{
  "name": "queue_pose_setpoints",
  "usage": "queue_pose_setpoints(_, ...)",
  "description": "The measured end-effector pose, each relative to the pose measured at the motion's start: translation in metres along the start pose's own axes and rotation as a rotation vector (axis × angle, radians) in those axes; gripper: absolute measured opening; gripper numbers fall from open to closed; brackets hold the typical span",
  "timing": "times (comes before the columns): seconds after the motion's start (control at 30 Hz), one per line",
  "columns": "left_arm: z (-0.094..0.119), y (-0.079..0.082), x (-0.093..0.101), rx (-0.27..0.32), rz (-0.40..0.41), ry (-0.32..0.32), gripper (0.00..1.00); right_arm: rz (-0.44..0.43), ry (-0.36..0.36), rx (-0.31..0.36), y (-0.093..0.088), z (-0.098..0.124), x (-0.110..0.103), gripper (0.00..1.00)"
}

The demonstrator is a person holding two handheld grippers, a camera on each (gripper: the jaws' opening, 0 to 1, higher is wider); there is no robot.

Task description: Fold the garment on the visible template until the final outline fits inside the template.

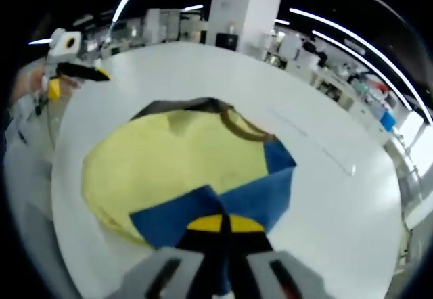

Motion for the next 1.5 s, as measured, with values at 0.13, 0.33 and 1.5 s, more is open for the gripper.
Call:
queue_pose_setpoints(0.13,-0.001,0.001,-0.002,-0.01,-0.013,0.008,0.8,-0.01,0.008,-0.009,0.0,-0.001,-0.001,0.0)
queue_pose_setpoints(0.33,-0.001,0.001,-0.001,-0.016,-0.01,0.009,0.81,-0.064,0.024,-0.002,-0.003,-0.004,-0.002,0.03)
queue_pose_setpoints(1.5,-0.005,-0.007,0.009,-0.024,0.004,-0.028,0.8,0.056,0.01,0.146,0.002,0.035,-0.057,0.5)
Point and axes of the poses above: the point that each gripper's makers call its tool centre point, and the gripper's own axes: z roughly backward along the fingers, x roughly to its right, y roughly out of its top, the point moved 6 cm from there along z, roughly backward along the fingers, and after that the axes turned 7 degrees about z, right-handed, at the moved point
